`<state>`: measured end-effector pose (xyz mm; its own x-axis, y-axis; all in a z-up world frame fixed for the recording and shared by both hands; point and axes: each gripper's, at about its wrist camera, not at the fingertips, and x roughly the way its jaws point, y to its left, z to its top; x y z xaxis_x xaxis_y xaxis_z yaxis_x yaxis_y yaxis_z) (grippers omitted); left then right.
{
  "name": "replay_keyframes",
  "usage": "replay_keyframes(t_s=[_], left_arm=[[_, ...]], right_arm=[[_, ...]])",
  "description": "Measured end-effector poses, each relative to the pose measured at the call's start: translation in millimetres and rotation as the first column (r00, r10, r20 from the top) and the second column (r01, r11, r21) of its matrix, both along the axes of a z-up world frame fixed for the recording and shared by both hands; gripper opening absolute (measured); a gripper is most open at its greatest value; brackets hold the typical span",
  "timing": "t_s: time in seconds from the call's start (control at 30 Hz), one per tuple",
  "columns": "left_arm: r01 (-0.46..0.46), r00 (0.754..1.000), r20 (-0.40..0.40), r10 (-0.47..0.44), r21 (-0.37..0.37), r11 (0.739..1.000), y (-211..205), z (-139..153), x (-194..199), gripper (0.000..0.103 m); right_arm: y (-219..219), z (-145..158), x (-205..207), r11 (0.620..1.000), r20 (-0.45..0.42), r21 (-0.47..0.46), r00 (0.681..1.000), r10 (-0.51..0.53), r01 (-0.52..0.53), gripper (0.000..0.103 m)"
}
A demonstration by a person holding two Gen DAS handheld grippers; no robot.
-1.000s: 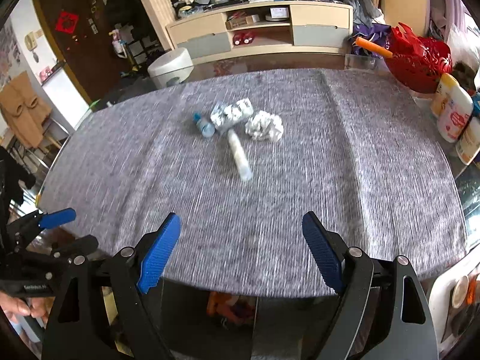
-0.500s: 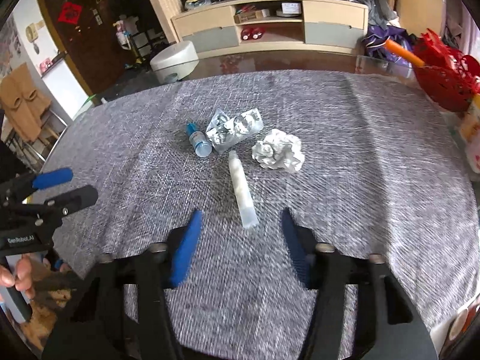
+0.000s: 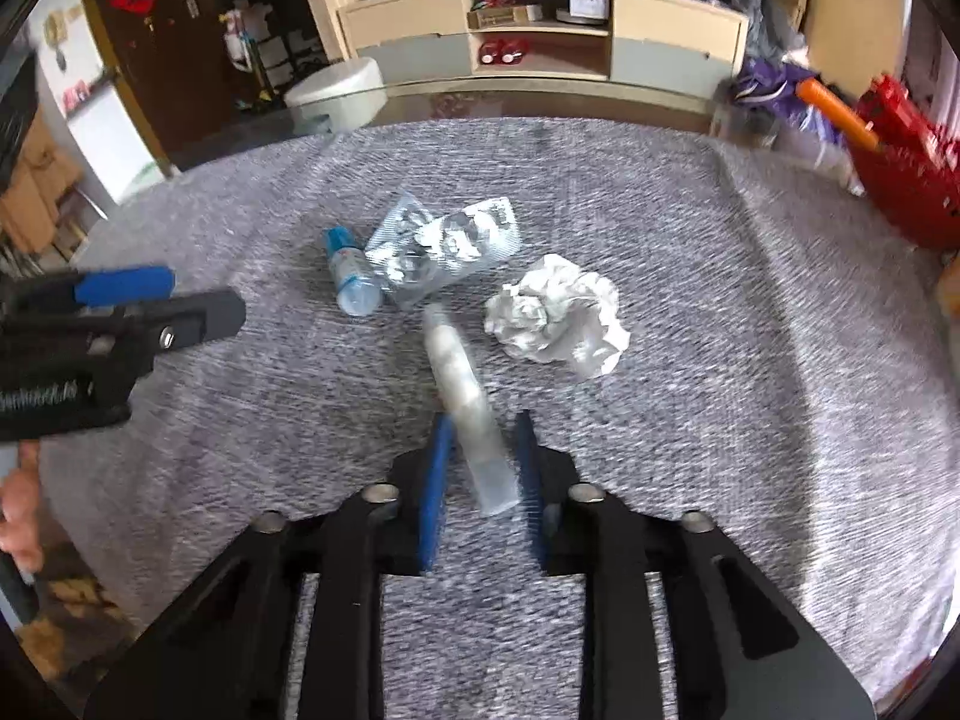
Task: Collect trash
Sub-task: 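Grasp the blue bottle with the left tool while the right tool grasps the white tube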
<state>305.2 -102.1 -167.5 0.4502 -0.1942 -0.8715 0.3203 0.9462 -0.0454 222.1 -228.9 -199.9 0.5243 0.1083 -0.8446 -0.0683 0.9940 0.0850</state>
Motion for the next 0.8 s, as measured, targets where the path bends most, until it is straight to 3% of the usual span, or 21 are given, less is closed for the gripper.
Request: replay_keyframes(t_s=[0.5, 0.7, 0.8], left_arm=[[0.009, 0.999, -0.032, -0.010, -0.013, 1.000, -32.7, -19.5, 45.9, 0.058], [0.046, 0.998, -0.032, -0.045, 0.034, 0.998, -40.0, -28.9, 41.2, 0.045], [0.061, 0.998, -0.018, -0.060, 0.049, 0.997, -38.7, -28.2, 35.9, 0.033]], right_arm=[[-13.5, 0.4, 6.3, 0.995, -0.028, 0.094, 0.999, 0.019, -0.016, 0.015], [-14.2, 0.9, 7.7, 0.995, -0.028, 0.094, 0.999, 0.019, -0.016, 0.015], [-14.0, 0.9, 7.4, 0.996, -0.026, 0.093, 0.999, 0.019, -0.016, 0.015]])
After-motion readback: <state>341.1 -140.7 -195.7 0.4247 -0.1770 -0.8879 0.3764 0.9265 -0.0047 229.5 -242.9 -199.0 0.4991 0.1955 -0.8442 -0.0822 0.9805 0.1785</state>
